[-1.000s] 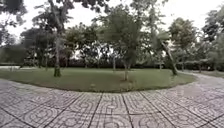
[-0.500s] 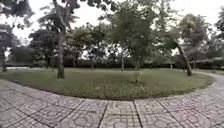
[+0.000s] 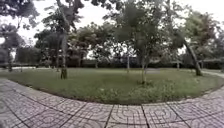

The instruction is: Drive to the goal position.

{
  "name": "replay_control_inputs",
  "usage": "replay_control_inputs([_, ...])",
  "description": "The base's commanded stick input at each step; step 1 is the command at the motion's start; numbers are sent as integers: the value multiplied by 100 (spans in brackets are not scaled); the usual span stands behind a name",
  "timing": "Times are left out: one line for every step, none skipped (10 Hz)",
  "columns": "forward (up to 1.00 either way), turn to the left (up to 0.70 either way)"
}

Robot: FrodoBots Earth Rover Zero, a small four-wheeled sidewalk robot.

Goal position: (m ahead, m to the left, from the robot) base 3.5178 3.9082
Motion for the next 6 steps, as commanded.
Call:
replay_control_inputs([0,45])
replay_control_inputs([0,45])
replay_control_inputs([0,45])
replay_control_inputs([0,45])
replay_control_inputs([0,45])
replay_control_inputs([0,45])
